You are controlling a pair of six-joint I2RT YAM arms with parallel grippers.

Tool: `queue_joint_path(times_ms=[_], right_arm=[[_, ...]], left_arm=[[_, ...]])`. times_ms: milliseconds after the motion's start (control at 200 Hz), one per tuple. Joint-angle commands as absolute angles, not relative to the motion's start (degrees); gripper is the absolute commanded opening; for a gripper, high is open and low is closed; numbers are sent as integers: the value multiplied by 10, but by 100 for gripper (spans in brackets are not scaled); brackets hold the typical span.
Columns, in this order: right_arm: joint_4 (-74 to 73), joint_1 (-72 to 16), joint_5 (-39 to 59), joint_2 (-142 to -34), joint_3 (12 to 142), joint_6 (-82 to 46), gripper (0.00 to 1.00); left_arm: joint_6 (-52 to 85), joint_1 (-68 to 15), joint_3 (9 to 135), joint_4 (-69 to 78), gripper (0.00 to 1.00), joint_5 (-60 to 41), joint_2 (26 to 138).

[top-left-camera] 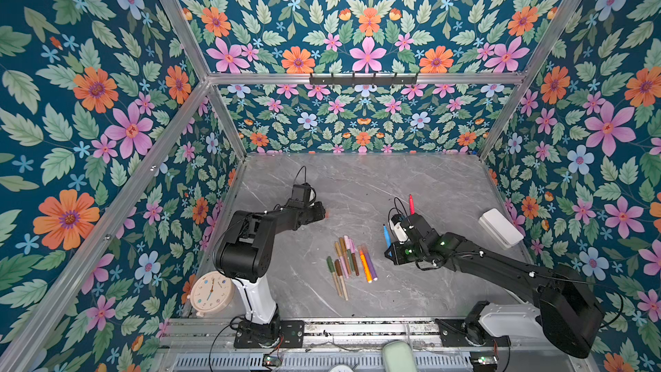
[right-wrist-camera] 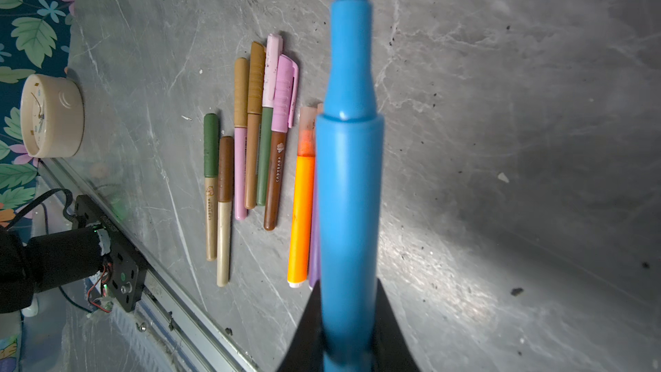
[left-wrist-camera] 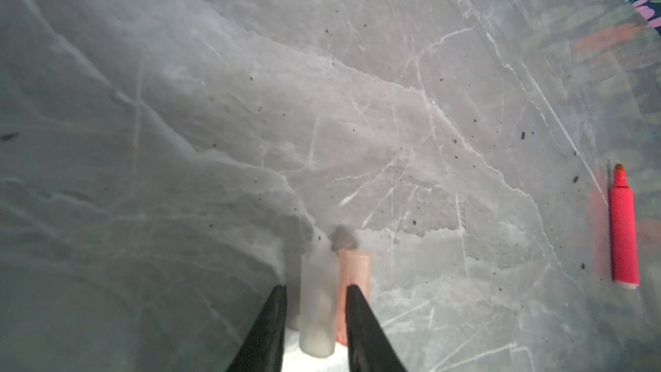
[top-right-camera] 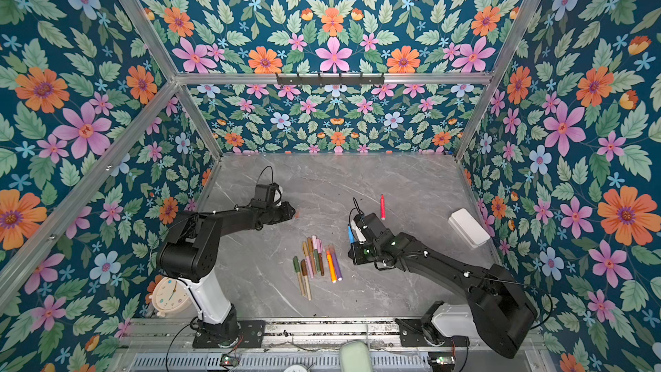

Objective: Open the pen caps
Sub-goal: 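Lower the left gripper and release the cap beside the pink cap, then set the uncapped blue highlighter beside the pink highlighter with the right gripper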

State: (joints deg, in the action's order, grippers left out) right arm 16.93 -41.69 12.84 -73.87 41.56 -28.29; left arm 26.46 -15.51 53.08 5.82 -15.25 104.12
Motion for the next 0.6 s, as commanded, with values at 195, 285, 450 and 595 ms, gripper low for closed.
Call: queue_joint_path(times_ms=[195, 285, 450, 595], right_arm=[[173, -418, 126, -744, 427, -281, 0], [175, -418, 125, -744, 428, -280, 0], [188, -392, 142, -735, 437, -274, 0], [246, -278, 171, -727, 468, -224, 0]], left_arm=[[257, -154, 532, 25, 40, -149, 1031], [259, -154, 531, 24, 40, -149, 1016], [262, -154, 504, 61, 41, -147, 961], [259, -153, 471, 109, 41, -134, 928]])
